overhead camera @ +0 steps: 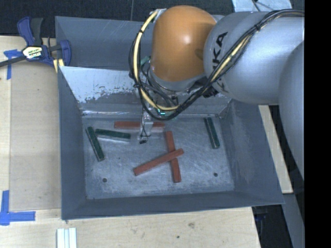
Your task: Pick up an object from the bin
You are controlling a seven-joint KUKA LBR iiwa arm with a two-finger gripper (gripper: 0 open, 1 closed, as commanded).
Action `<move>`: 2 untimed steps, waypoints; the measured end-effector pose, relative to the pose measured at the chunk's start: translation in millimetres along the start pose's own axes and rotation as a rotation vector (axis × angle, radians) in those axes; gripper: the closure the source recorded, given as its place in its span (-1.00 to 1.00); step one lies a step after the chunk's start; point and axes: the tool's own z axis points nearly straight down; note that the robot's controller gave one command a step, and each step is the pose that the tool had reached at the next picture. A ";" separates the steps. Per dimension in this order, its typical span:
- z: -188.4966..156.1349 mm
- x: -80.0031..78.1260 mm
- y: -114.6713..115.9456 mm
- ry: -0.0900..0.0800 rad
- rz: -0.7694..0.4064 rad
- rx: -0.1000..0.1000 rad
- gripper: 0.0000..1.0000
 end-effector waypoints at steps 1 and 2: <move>137.6 -16.1 47.1 -0.001 -0.090 0.000 -1.00; 103.0 0.2 64.3 -0.004 -0.103 -0.001 -1.00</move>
Offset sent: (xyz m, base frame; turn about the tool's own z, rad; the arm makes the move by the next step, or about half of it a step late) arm 0.0164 0.0472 -0.1356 -0.0911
